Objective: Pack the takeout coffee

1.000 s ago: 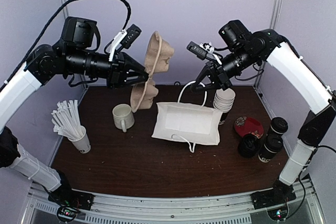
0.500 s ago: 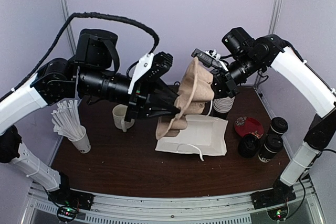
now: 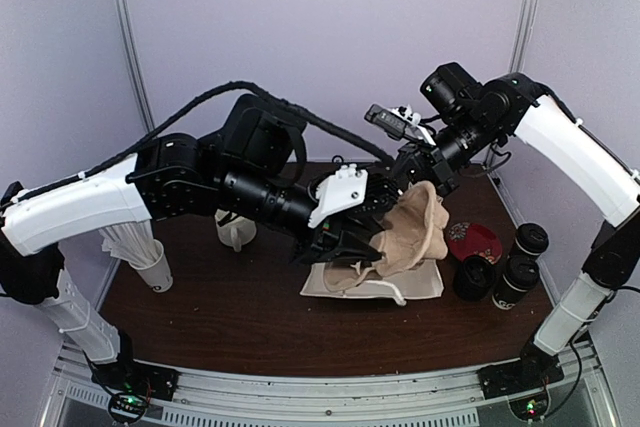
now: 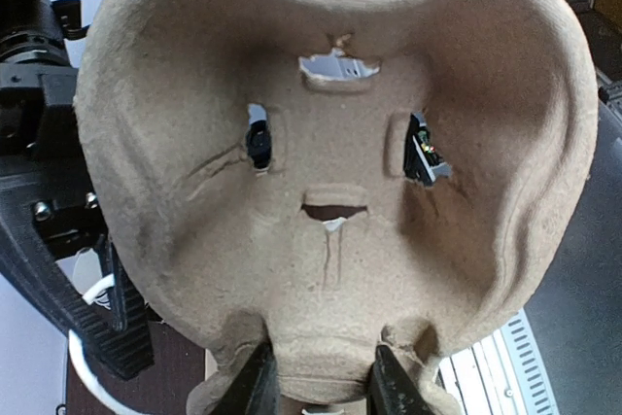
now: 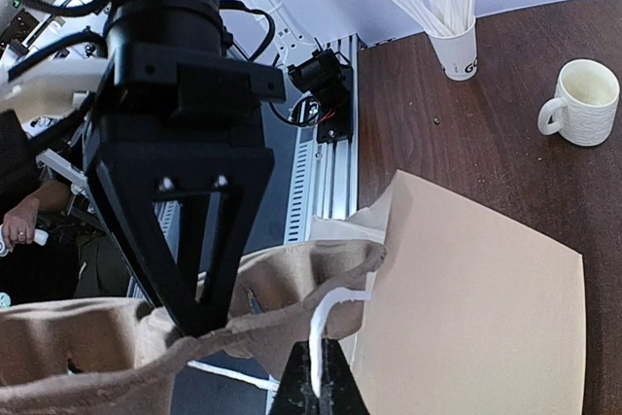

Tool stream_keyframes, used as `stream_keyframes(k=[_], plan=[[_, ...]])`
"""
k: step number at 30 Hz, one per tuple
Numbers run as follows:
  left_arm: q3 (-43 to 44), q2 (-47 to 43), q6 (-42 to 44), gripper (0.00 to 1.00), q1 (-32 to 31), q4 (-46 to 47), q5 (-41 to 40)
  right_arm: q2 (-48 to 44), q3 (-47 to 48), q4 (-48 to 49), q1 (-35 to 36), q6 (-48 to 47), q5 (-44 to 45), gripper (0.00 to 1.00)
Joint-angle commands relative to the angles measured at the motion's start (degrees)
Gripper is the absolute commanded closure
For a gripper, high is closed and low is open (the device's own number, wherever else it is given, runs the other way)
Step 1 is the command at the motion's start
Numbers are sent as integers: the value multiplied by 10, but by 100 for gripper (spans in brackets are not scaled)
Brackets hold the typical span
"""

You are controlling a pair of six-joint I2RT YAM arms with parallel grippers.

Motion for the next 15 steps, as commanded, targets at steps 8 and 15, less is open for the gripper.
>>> stream_keyframes(k=[8,15], plan=[[29,35,63,71,-16,18,-22,-23,-6,-2,8,-9,-18,100],[26,35,99,71,-65,1,-95,-18,10,-3,8,-9,-16,100]])
